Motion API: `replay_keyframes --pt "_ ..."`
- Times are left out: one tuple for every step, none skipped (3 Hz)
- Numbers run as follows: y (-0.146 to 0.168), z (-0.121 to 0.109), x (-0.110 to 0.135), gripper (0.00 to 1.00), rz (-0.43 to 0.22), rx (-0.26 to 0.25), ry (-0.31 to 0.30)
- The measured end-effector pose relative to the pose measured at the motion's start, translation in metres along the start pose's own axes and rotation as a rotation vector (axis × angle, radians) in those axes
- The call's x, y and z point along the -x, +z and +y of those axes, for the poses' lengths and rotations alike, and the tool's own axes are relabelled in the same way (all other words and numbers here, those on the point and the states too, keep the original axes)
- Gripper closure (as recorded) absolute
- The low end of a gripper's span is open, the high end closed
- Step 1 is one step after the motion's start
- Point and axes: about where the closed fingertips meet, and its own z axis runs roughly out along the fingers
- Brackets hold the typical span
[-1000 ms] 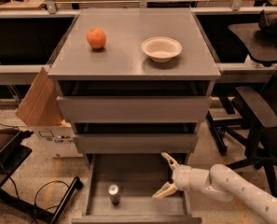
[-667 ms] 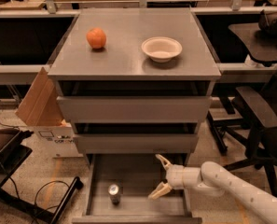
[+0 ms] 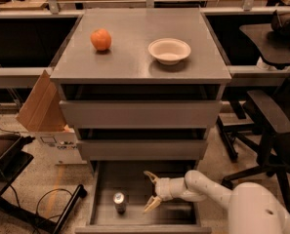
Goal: Pick redbull can from bottom drawer and place on counter
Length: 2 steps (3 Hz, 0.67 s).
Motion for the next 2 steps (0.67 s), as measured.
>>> replay_keyframes --pt "0.041 0.007 -0.031 0.00 -0.035 0.062 0.005" --pt "0.072 0.014 -0.043 0.00 -0.080 0.091 0.014"
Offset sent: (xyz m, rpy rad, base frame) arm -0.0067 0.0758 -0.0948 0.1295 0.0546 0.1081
